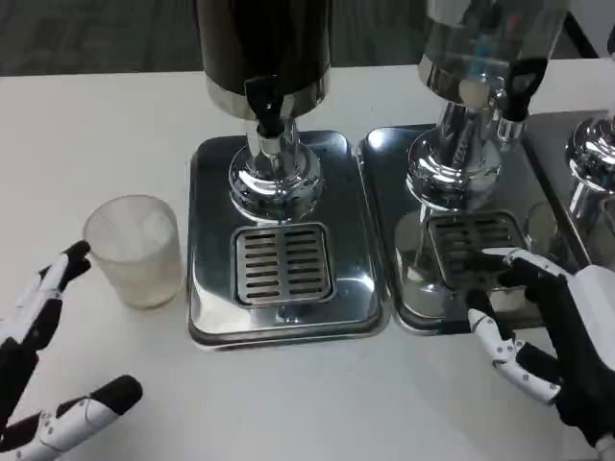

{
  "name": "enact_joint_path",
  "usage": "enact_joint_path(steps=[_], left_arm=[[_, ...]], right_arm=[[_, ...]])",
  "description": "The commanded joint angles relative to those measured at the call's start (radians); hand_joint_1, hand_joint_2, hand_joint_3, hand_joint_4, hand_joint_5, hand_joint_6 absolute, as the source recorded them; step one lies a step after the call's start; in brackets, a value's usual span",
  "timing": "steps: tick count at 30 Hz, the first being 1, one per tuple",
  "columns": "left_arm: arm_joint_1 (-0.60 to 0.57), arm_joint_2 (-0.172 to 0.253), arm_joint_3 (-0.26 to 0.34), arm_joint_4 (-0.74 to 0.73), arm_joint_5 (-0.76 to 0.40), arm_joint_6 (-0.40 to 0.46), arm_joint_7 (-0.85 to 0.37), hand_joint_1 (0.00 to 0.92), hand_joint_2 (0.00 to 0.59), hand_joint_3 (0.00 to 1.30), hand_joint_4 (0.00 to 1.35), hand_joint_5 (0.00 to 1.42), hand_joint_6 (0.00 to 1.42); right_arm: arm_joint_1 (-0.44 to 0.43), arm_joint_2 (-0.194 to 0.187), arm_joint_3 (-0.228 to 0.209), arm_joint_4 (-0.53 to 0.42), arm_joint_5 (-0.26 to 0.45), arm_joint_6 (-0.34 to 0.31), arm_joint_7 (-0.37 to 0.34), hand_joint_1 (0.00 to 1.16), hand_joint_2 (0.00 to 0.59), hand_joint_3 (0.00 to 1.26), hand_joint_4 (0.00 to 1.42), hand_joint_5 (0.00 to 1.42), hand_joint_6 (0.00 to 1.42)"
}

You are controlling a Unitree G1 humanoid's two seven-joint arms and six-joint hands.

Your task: Grasp the cup under the faucet to collect the drink, then remove the cup.

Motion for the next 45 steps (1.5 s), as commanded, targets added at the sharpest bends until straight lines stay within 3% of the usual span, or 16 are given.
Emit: enact_joint_path(steps=[1, 10, 21, 33, 45], left_arm=[[-0.057, 0.003, 0.021, 0.057, -0.029, 0.013, 0.012, 0.0, 0.005, 0.0, 0.0, 0.0, 0.15], [-0.225, 0.03, 0.021, 0.23, -0.013, 0.023, 0.045, 0.0, 0.0, 0.0, 0.0, 0.06, 0.2], [-0.407, 0.075, -0.027, 0.472, 0.021, -0.002, 0.109, 0.052, 0.0, 0.0, 0.0, 0.16, 0.25], [-0.616, 0.142, -0.15, 0.814, 0.051, -0.061, 0.123, 0.107, 0.0, 0.0, 0.02, 0.24, 0.32], [-0.754, 0.164, -0.267, 0.988, 0.097, -0.073, 0.145, 0.17, 0.001, 0.0, 0.07, 0.31, 0.4]], right_arm=[[-0.004, 0.01, 0.005, -0.005, -0.006, 0.003, -0.009, 0.43, 0.443, 0.4, 0.32, 0.36, 0.41], [-0.022, 0.017, 0.019, -0.003, -0.012, 0.006, -0.003, 0.43, 0.443, 0.4, 0.32, 0.36, 0.41], [-0.031, 0.032, 0.03, -0.012, -0.022, 0.015, 0.001, 0.43, 0.443, 0.4, 0.33, 0.37, 0.41], [-0.048, 0.047, 0.054, 0.0, -0.027, 0.016, -0.005, 0.43, 0.441, 0.41, 0.33, 0.37, 0.41], [-0.062, 0.058, 0.076, 0.007, -0.036, 0.016, -0.01, 0.45, 0.435, 0.42, 0.35, 0.37, 0.41]])
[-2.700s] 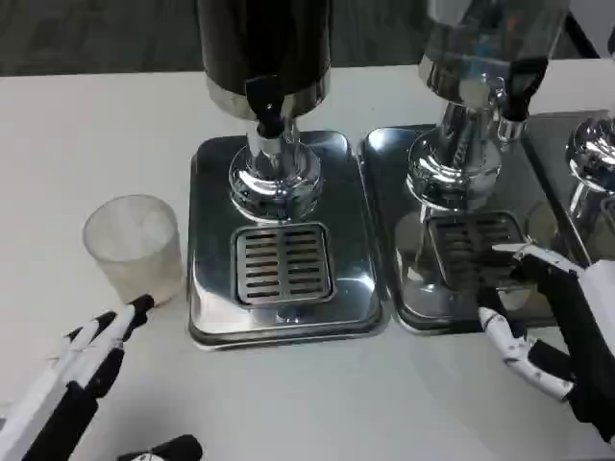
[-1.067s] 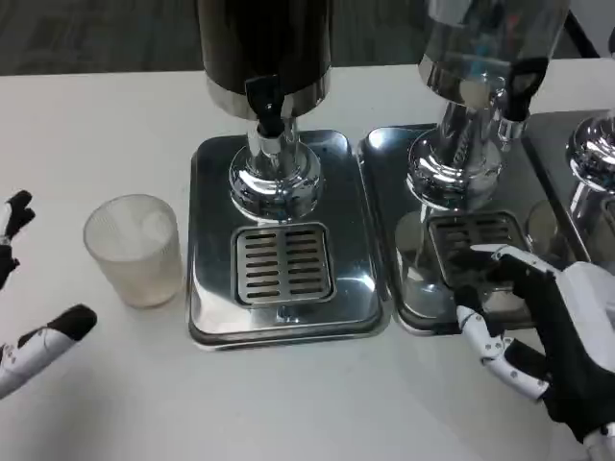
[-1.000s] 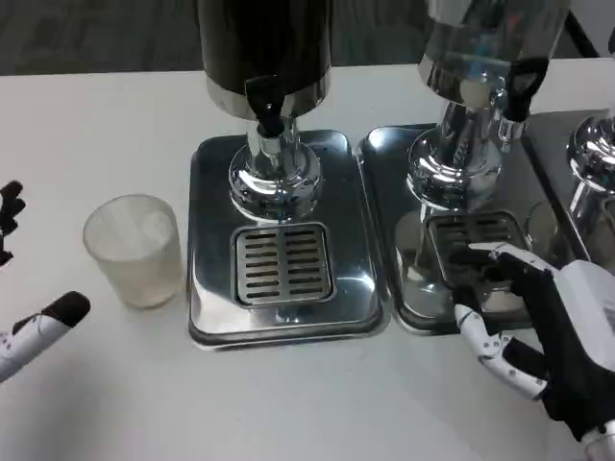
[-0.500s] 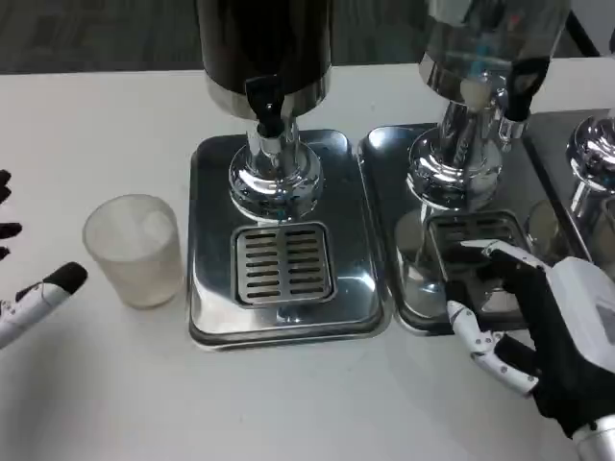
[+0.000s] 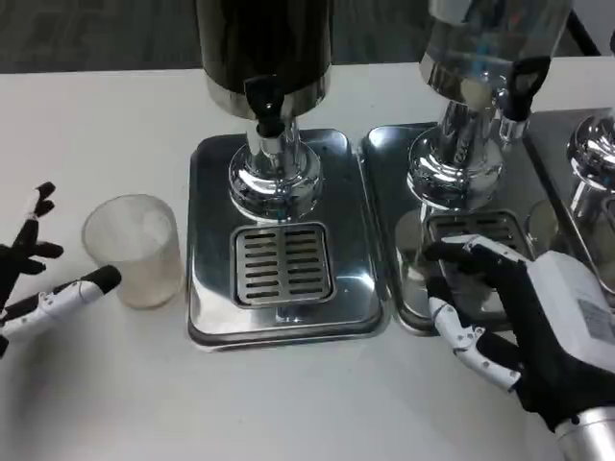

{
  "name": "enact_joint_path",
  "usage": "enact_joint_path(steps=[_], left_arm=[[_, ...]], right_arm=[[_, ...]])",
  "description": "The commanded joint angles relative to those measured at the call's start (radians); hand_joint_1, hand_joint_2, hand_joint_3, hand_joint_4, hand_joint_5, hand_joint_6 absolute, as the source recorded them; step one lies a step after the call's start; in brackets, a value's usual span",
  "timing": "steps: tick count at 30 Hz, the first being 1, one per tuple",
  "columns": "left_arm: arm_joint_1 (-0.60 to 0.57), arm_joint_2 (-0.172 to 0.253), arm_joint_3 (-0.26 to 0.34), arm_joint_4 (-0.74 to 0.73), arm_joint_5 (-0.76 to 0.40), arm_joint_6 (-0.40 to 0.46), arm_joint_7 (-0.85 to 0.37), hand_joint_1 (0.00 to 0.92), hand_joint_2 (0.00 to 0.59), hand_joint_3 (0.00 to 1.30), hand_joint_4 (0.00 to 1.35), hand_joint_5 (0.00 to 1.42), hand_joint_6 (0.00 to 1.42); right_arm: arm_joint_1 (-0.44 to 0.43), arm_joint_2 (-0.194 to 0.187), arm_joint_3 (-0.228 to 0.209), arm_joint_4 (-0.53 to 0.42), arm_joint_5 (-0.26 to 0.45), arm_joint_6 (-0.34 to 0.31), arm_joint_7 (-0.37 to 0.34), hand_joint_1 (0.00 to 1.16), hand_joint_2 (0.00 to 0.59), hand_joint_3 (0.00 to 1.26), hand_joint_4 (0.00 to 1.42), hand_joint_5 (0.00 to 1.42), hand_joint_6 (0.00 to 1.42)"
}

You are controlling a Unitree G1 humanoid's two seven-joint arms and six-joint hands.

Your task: Grasp the cup under the faucet to collect the drink, then remove the cup.

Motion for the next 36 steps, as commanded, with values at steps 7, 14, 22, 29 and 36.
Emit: enact_joint_path(steps=[7, 14, 22, 29, 36], left_arm=[[-0.1, 0.024, -0.089, 0.109, 0.034, -0.004, 0.014, 0.173, 0.0, 0.0, 0.09, 0.34, 0.43], [-0.145, 0.024, -0.145, 0.164, 0.056, -0.017, 0.032, 0.174, 0.0, 0.02, 0.13, 0.39, 0.51], [-0.189, 0.01, -0.194, 0.211, 0.058, -0.027, 0.044, 0.178, 0.008, 0.04, 0.17, 0.44, 0.58], [-0.226, -0.006, -0.221, 0.251, 0.064, -0.036, 0.039, 0.179, 0.011, 0.06, 0.18, 0.45, 0.61], [-0.264, -0.021, -0.249, 0.28, 0.064, -0.031, 0.028, 0.185, 0.024, 0.06, 0.18, 0.44, 0.62]], right_arm=[[-0.001, 0.008, 0.011, -0.01, -0.005, 0.006, -0.002, 0.45, 0.434, 0.43, 0.35, 0.38, 0.41], [0.009, 0.014, 0.015, -0.022, -0.004, 0.01, 0.003, 0.45, 0.434, 0.44, 0.35, 0.39, 0.41], [-0.006, 0.016, 0.017, -0.014, 0.003, 0.01, 0.004, 0.45, 0.434, 0.44, 0.36, 0.39, 0.41], [-0.003, 0.016, 0.02, -0.004, 0.006, 0.003, -0.002, 0.45, 0.434, 0.44, 0.36, 0.39, 0.41], [0.016, 0.017, 0.02, -0.01, 0.003, -0.001, -0.012, 0.45, 0.434, 0.44, 0.36, 0.39, 0.41]])
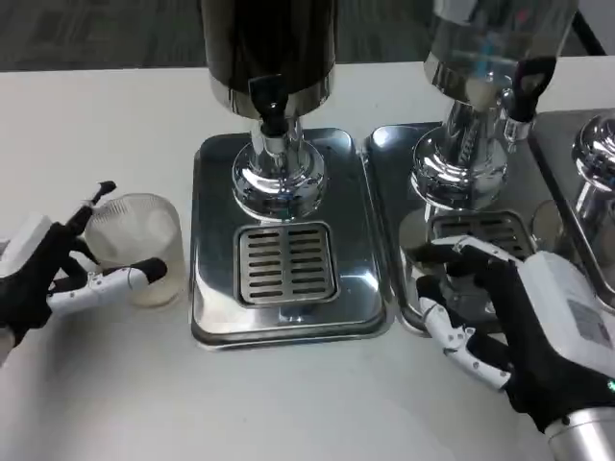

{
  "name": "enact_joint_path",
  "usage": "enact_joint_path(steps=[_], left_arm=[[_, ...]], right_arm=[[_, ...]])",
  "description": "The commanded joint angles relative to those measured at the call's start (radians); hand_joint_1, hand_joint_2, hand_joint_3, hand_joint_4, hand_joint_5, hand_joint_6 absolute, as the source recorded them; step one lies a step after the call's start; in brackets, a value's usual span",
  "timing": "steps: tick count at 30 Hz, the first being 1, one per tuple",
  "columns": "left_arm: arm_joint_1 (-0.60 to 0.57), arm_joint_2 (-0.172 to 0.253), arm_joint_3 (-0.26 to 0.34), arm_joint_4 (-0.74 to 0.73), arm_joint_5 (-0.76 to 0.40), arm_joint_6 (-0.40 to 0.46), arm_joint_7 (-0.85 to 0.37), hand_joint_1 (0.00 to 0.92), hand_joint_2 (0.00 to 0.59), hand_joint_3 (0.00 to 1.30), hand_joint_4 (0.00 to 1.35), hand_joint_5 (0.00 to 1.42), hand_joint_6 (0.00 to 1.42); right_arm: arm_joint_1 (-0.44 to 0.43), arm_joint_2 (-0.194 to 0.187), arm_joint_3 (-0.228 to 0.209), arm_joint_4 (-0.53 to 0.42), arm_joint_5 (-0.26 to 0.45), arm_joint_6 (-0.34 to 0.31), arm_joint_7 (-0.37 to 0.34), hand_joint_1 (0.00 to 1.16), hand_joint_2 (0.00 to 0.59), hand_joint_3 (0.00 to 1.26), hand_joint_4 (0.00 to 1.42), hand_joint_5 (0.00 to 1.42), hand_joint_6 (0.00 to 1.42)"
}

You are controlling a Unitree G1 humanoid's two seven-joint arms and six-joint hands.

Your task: Grasp the cup under the faucet to collect the drink, then remove the cup.

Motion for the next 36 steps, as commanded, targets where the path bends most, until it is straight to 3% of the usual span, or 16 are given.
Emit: enact_joint_path(steps=[1, 4, 7, 12, 19, 36], left_arm=[[-0.026, -0.027, -0.028, 0.024, 0.019, -0.002, -0.013, 0.186, 0.026, 0.06, 0.18, 0.44, 0.62], [-0.038, -0.033, -0.04, 0.027, 0.028, 0.007, -0.004, 0.191, 0.034, 0.07, 0.18, 0.45, 0.6], [-0.046, -0.038, -0.049, 0.03, 0.027, 0.011, -0.004, 0.197, 0.043, 0.08, 0.18, 0.42, 0.5], [-0.063, -0.052, -0.064, 0.036, 0.028, 0.024, -0.001, 0.199, 0.051, 0.11, 0.2, 0.43, 0.48], [-0.069, -0.057, -0.077, 0.036, 0.041, 0.035, 0.024, 0.278, 0.098, 0.2, 0.3, 0.51, 0.56], [-0.018, -0.04, -0.062, 0.027, 0.022, 0.011, 0.121, 0.288, 0.112, 0.35, 0.44, 0.7, 0.82]], right_arm=[[0.019, -0.001, 0.001, -0.009, 0.0, -0.006, -0.014, 0.45, 0.434, 0.44, 0.36, 0.39, 0.41], [0.034, 0.002, 0.003, -0.017, -0.004, -0.007, -0.02, 0.45, 0.434, 0.44, 0.36, 0.39, 0.41], [0.04, 0.004, 0.002, -0.021, -0.002, -0.006, -0.02, 0.45, 0.434, 0.45, 0.36, 0.39, 0.42], [0.037, 0.008, -0.002, -0.026, 0.001, 0.003, -0.016, 0.45, 0.434, 0.45, 0.36, 0.39, 0.42], [0.027, 0.01, -0.01, -0.025, 0.006, 0.005, -0.014, 0.45, 0.434, 0.45, 0.36, 0.4, 0.43], [0.016, 0.007, -0.017, -0.017, 0.02, 0.001, -0.012, 0.45, 0.434, 0.44, 0.36, 0.4, 0.44]])
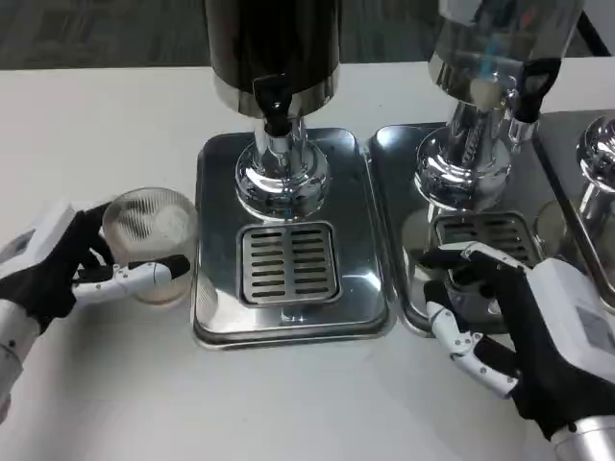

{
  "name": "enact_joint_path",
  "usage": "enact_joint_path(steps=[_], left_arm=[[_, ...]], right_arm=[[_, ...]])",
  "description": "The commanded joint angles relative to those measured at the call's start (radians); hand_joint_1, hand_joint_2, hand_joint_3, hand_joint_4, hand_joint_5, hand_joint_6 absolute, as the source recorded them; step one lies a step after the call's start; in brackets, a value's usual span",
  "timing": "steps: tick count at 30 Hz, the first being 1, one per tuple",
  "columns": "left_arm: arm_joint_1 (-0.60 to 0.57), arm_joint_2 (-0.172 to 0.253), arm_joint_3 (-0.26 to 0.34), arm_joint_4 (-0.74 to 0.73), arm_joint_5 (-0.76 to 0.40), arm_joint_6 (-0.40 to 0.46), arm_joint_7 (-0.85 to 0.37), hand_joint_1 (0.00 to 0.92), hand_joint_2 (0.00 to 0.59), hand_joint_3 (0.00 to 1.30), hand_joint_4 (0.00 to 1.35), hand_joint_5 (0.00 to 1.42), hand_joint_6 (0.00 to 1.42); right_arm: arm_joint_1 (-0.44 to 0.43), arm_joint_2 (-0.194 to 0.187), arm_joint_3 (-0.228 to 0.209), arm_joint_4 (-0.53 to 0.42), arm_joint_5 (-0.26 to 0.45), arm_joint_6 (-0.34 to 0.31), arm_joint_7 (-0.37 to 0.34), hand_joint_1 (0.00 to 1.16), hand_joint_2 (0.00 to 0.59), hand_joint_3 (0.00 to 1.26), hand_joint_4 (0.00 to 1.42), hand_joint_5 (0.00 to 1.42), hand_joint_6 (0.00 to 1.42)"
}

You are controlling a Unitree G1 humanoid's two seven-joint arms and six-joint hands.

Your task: Grasp the cup under the faucet to collect the drink, then remove the cup.

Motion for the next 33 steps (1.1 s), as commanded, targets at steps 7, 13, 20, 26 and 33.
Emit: enact_joint_path(steps=[7, 13, 20, 26, 33], left_arm=[[0.044, 0.002, 0.009, -0.005, 0.005, -0.025, 0.091, 0.303, 0.122, 0.42, 0.54, 0.81, 0.98], [0.059, 0.003, 0.021, -0.009, -0.003, -0.045, 0.134, 0.344, 0.142, 0.47, 0.6, 0.88, 1.09], [0.069, 0.007, 0.043, -0.009, -0.011, -0.053, 0.147, 0.348, 0.144, 0.48, 0.62, 0.91, 1.14], [0.085, 0.012, 0.07, -0.019, -0.018, -0.081, 0.158, 0.367, 0.145, 0.49, 0.62, 0.91, 1.15], [0.094, 0.021, 0.1, -0.056, -0.019, -0.142, 0.156, 0.368, 0.146, 0.5, 0.62, 0.9, 1.15]], right_arm=[[-0.014, -0.002, -0.009, -0.001, 0.015, -0.003, -0.008, 0.45, 0.434, 0.43, 0.36, 0.4, 0.45], [-0.012, -0.003, -0.011, 0.0, 0.017, -0.005, -0.01, 0.45, 0.434, 0.43, 0.36, 0.4, 0.45], [-0.01, -0.002, -0.01, 0.0, 0.016, -0.008, -0.011, 0.45, 0.434, 0.42, 0.36, 0.4, 0.45], [-0.013, -0.001, -0.01, 0.003, 0.018, -0.009, -0.011, 0.45, 0.434, 0.42, 0.36, 0.4, 0.45], [-0.02, -0.002, -0.008, 0.009, 0.021, -0.012, -0.013, 0.45, 0.434, 0.42, 0.36, 0.4, 0.45]])
